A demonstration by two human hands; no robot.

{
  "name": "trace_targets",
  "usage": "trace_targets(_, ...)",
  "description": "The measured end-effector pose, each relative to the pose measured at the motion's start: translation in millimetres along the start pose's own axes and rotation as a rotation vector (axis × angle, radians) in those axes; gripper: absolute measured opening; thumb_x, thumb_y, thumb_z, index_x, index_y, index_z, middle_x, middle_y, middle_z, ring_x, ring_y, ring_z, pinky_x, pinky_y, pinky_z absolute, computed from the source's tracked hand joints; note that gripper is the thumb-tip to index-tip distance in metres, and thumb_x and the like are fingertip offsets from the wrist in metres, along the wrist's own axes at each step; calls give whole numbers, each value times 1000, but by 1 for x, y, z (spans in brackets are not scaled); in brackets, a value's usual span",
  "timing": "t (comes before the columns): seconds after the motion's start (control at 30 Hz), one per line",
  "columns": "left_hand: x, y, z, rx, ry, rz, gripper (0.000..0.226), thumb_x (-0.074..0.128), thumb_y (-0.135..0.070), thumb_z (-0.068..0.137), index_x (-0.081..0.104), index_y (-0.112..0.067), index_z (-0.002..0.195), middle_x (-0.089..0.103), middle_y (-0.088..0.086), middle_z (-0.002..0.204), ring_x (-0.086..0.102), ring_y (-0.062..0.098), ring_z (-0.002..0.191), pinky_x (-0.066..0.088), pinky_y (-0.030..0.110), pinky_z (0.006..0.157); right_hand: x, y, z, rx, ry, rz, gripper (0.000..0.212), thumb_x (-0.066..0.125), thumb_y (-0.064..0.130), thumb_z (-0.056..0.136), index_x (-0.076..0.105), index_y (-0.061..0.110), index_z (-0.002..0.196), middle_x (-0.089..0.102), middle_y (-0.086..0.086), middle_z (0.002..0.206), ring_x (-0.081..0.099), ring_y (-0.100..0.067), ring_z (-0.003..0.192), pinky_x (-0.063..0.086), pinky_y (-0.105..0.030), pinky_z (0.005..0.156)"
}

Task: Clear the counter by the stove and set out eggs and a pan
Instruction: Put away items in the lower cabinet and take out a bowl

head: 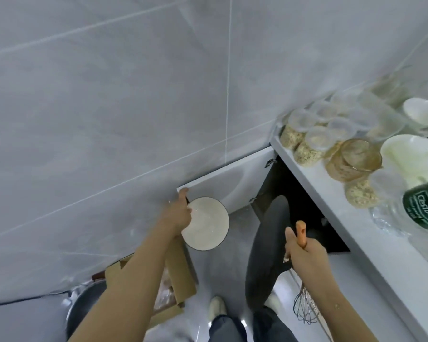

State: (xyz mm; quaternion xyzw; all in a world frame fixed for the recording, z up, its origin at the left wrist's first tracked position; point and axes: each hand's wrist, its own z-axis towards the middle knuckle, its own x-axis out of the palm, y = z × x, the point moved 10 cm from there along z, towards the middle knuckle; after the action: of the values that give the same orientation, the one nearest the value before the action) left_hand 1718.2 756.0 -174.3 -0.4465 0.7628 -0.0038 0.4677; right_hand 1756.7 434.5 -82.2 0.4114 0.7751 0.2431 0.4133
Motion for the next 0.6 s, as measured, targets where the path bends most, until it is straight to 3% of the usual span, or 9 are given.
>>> trace_targets(0.17, -1, 6, 23, -20, 10, 59, 72, 44, -13, 96, -1, -17, 152, 47, 23, 137, 51, 40, 118, 42, 46, 101, 1, -10, -4, 45, 13, -4, 51, 46, 35, 98, 53, 4, 58, 52, -8, 57, 48, -16, 54, 37, -26, 54)
trace_targets(0.3, -7, 4, 32, -16, -2, 188, 75, 42, -9, 94, -4, -17, 152, 54, 23, 123, 59, 37, 101, 52, 41, 83, -1, -21, -11, 73, 18, -19, 49, 45, 35, 98, 52, 4, 61, 47, -7, 56, 43, -15, 51, 36, -22, 50)
trace_targets(0.4, -1, 5, 31, -41, 25, 205, 80, 42, -5, 91, -5, -21, 153, 49, 24, 129, 58, 39, 104, 55, 42, 81, -7, -26, -16, 107, -7, 17, 48, 46, 34, 98, 51, 5, 61, 48, -8, 58, 44, -15, 52, 36, -22, 51)
trace_targets(0.5, 9, 1, 18, -53, 45, 230, 74, 43, -4, 91, 7, -20, 153, 47, 20, 136, 53, 39, 116, 51, 43, 89, -16, -30, -18, 123, -33, 26, 48, 45, 35, 98, 51, 6, 60, 47, -8, 57, 44, -16, 53, 37, -23, 53)
trace_targets(0.6, 31, -8, -5, -23, 108, 330, 58, 44, -8, 92, 26, -16, 147, 55, 15, 130, 54, 33, 116, 46, 38, 93, -29, -33, -19, 113, -45, 18, 49, 46, 35, 99, 51, 6, 59, 49, -10, 60, 45, -18, 53, 39, -27, 55)
